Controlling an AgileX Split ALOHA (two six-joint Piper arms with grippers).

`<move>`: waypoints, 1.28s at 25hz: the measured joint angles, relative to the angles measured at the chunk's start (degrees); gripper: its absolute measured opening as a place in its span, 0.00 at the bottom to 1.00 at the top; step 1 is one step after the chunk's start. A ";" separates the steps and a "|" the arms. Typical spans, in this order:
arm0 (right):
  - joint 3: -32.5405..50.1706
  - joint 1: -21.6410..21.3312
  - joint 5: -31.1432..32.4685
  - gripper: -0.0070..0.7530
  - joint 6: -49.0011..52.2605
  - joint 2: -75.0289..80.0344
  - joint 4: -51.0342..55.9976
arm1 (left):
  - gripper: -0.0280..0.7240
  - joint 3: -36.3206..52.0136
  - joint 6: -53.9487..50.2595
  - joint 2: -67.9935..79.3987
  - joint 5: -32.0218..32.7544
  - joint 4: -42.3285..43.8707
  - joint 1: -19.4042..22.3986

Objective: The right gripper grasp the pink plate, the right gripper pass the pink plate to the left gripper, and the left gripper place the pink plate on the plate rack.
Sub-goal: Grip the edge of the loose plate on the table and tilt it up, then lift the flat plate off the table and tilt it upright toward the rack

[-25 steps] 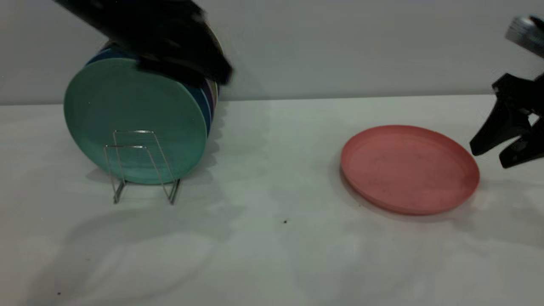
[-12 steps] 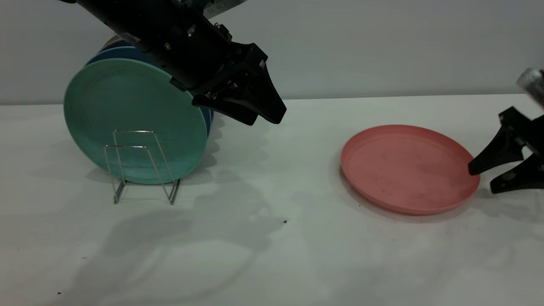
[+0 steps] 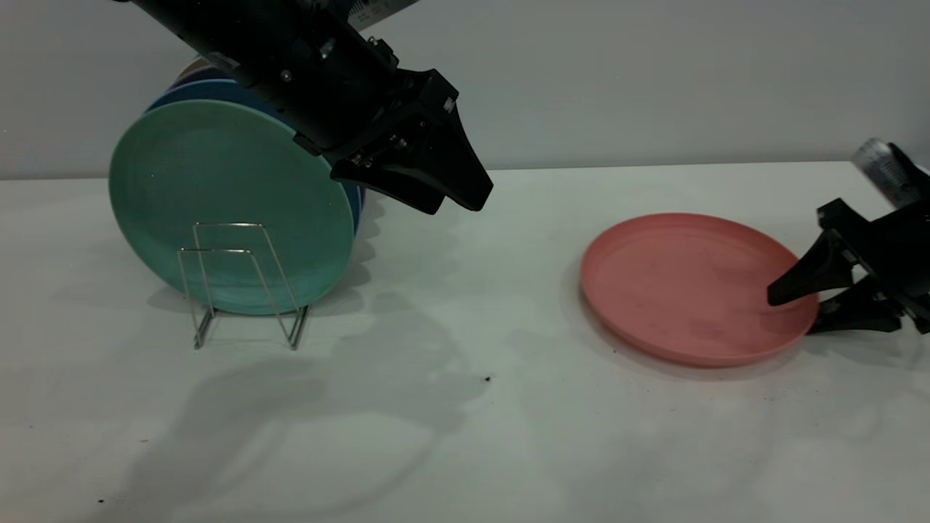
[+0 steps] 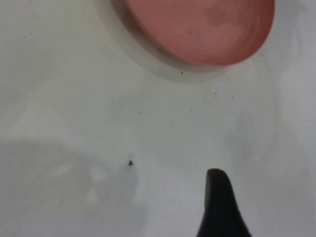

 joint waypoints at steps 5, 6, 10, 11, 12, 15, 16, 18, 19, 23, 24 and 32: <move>0.00 1.42 -3.38 0.22 -0.62 0.00 0.21 | 0.70 0.00 0.00 0.00 -0.80 0.00 0.00; 0.00 1.58 -3.87 0.14 -0.92 0.00 0.26 | 0.70 0.00 0.00 0.00 -1.09 0.00 0.00; 0.00 2.19 -2.99 0.03 -6.25 0.04 1.90 | 0.70 0.00 0.00 0.00 -2.79 0.00 0.00; 0.00 2.21 -1.94 0.03 -8.17 0.04 2.34 | 0.70 0.00 0.00 0.00 -3.43 0.00 0.00; 0.00 2.25 -0.67 0.03 -9.81 0.04 2.89 | 0.70 0.00 0.00 0.00 -3.99 0.00 0.00; 0.00 2.25 2.36 0.03 -12.88 0.04 5.40 | 0.70 0.00 0.05 0.00 -5.39 0.00 0.00; 0.00 2.25 2.94 0.03 -13.68 0.04 5.94 | 0.70 0.00 0.05 0.00 -5.87 0.00 0.00; 0.00 2.25 4.83 0.03 -14.82 0.04 6.53 | 0.70 0.00 0.05 0.00 -7.02 0.00 0.00; 0.00 2.25 6.02 0.03 -15.48 -0.02 6.90 | 0.70 0.00 0.05 0.00 -7.75 0.00 0.00; 0.00 2.46 11.12 0.03 -17.30 -0.99 7.58 | 0.70 0.00 -0.78 0.18 -10.02 -1.66 0.00; 0.00 2.64 11.92 0.03 -17.71 -1.39 7.75 | 0.70 0.00 -0.99 0.29 -10.26 -2.71 0.00; 0.00 7.03 13.49 0.03 -21.15 -4.06 8.38 | 0.70 0.00 1.50 3.64 -11.24 -14.86 -0.10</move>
